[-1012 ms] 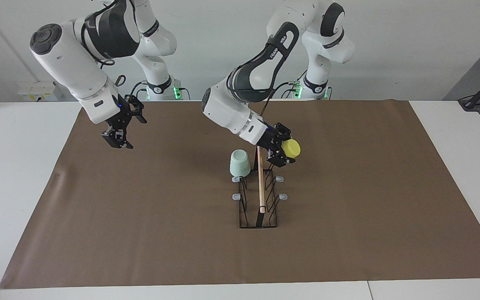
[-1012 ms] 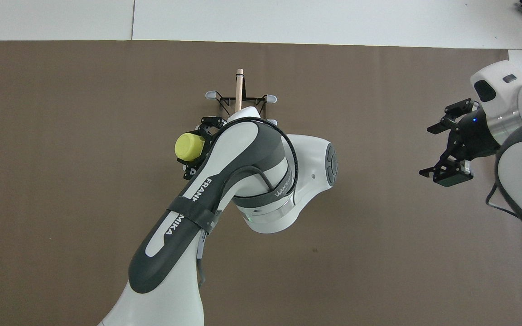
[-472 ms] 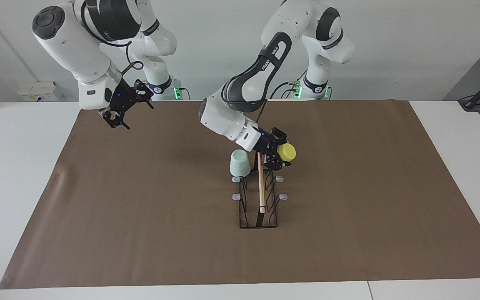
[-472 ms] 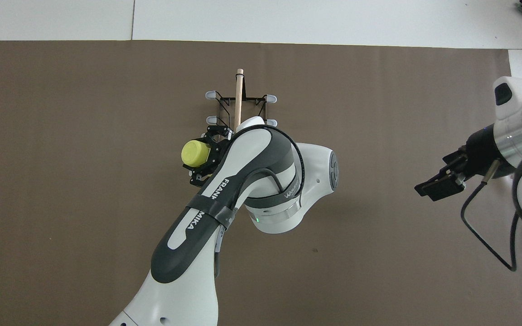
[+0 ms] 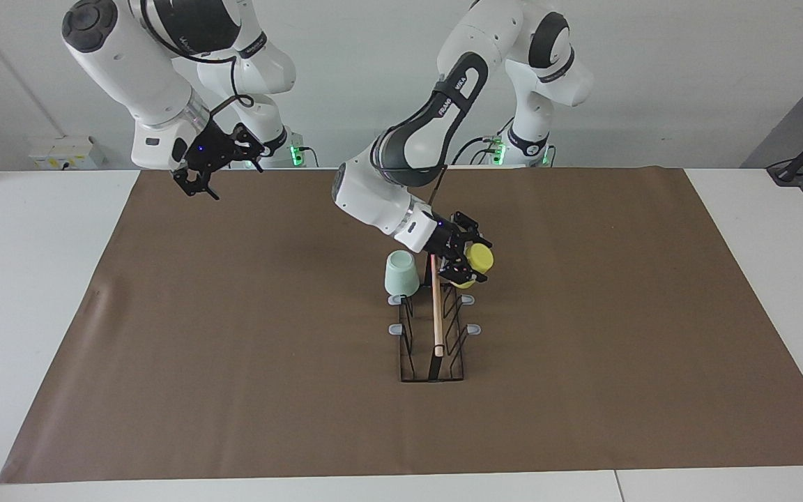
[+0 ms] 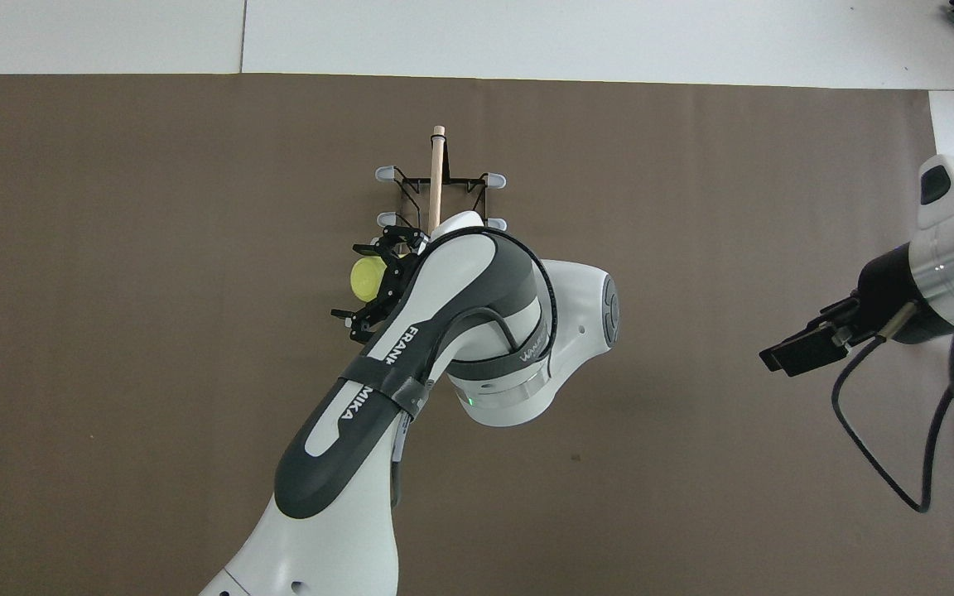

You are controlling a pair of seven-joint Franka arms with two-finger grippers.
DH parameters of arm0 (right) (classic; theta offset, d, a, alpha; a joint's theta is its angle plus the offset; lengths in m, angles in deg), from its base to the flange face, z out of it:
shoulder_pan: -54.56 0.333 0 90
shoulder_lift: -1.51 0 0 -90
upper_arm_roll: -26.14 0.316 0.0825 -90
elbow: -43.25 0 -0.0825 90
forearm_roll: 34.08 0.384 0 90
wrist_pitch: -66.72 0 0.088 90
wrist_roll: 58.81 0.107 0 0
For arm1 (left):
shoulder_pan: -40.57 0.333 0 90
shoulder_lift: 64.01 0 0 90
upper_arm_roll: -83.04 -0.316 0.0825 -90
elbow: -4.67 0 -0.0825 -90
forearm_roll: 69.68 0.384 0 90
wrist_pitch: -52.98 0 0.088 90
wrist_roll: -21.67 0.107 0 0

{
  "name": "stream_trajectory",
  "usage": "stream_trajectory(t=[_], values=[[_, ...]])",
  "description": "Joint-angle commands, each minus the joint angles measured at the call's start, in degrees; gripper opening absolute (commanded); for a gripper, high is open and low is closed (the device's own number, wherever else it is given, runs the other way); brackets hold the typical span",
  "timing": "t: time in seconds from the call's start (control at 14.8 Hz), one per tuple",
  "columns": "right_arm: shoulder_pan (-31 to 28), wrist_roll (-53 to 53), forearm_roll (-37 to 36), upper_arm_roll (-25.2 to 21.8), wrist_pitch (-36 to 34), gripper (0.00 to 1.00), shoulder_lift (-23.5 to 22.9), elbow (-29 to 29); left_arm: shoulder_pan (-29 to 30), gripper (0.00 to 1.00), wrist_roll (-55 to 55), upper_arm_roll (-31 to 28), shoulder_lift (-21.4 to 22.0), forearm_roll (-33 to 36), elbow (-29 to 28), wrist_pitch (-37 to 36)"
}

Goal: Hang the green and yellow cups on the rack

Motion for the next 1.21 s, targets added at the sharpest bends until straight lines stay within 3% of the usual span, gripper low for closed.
stream_trajectory(t=[0.0,0.13,0.34,0.54,0.67,0.81,1.15], values=[[-0.45,0.81,-1.84,-1.59,0.26,1.0,1.12,0.62,-0.99,1.0,-0.23,-0.8,-0.04,0.84,0.92,-2.0],[-0.1,2.64,-3.68,-2.12,1.57,1.0,0.15,-1.83,-0.99,1.0,0.12,-0.89,0.31,0.93,1.53,-2.45],[4.64,13.44,-9.83,-2.21,2.19,1.0,-0.99,-4.47,0.77,1.0,3.96,-0.98,2.68,0.67,2.5,-1.48],[4.83,14.43,-9.13,-2.82,2.72,1.0,-1.26,-4.83,5.33,1.0,8.02,-0.98,6.36,-0.29,2.42,1.66],[8.15,14.43,-8.96,-7.19,4.21,1.0,-2.13,-5.01,9.28,1.0,11.17,-0.98,11.37,-4.67,1.19,5.71],[11.15,14.43,-8.7,-11.42,4.56,1.0,-2.48,-5.36,12.18,1.0,15.75,-0.89,13.67,-6.53,0.92,6.08],[9.49,14.78,-8.96,-10.48,5.35,1.0,-2.92,-5.36,21.41,1.0,29.89,-0.89,16.49,-13.91,0.74,12.74]])
